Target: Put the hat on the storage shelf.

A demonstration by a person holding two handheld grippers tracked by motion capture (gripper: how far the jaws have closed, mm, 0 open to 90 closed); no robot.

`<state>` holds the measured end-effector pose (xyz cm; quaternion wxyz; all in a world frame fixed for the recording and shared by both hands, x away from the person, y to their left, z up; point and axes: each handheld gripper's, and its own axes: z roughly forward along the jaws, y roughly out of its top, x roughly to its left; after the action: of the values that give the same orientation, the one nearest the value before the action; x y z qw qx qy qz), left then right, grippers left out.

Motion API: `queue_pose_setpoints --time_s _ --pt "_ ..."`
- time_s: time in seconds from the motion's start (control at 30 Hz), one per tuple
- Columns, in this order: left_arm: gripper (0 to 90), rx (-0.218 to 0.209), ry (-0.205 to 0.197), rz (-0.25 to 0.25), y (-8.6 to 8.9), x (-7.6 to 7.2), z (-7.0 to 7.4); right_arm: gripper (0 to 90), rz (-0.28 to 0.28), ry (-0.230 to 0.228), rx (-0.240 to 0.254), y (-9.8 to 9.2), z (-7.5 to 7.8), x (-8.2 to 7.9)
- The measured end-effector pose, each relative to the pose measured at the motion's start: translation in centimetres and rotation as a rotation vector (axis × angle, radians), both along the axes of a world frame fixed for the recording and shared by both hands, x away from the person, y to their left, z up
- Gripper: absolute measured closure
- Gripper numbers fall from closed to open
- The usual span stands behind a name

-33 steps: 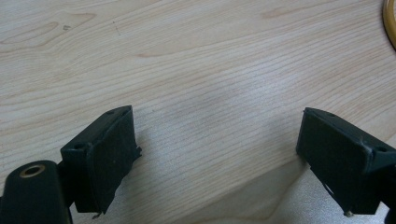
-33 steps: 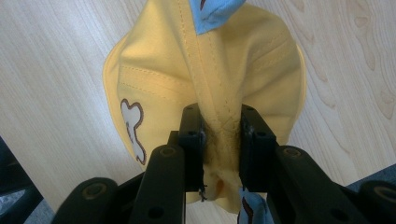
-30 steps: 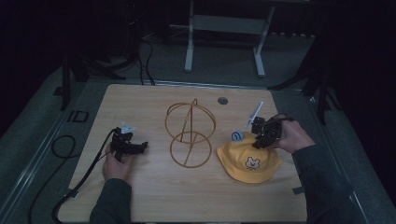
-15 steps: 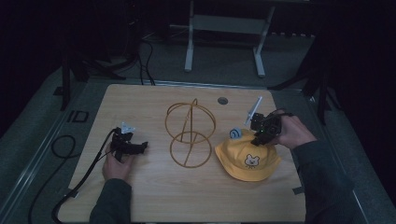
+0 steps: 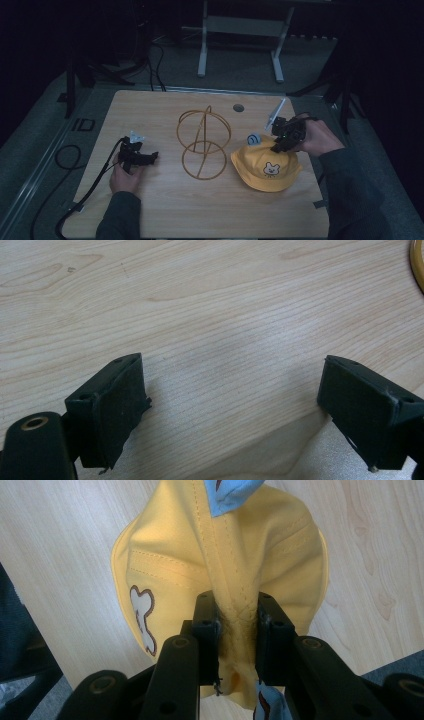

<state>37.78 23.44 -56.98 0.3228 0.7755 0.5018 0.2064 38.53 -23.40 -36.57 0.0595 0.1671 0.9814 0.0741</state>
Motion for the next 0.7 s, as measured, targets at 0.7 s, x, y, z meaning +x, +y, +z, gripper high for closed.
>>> queue_pose_setpoints --time_s 0.7 --pt "11.9 0.001 0.001 -0.001 0.0 0.0 0.0 74.8 -0.007 -0.033 0.094 -1.4 3.7 -0.4"
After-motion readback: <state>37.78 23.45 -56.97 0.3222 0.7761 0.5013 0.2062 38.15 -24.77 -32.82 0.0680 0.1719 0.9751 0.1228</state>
